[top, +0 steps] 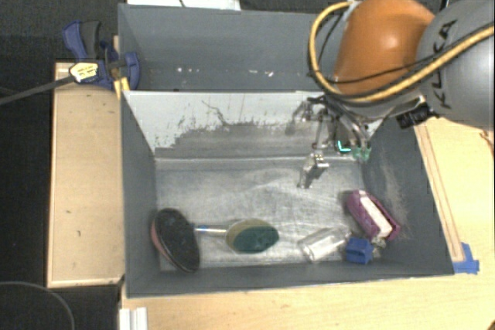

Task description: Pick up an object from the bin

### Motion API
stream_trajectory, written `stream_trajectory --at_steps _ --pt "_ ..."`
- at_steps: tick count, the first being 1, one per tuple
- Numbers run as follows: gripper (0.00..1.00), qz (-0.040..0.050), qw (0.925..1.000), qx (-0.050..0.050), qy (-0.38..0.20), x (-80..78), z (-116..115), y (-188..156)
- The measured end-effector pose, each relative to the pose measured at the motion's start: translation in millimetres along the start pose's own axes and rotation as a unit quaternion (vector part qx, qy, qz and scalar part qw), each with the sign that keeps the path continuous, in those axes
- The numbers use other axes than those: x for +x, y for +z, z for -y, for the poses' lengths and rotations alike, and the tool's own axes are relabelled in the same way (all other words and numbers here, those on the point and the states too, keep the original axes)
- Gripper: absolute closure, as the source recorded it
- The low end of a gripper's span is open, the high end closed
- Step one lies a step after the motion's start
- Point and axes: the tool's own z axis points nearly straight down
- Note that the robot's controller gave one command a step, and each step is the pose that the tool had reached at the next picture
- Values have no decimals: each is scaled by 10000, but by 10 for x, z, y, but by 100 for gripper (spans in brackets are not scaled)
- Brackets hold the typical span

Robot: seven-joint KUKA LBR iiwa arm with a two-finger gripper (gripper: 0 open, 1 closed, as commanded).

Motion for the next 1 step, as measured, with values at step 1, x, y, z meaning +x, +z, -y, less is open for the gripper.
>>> stream_trajectory --at_steps 1 --pt "0 92 9882 1 -1529 230 -604 1476"
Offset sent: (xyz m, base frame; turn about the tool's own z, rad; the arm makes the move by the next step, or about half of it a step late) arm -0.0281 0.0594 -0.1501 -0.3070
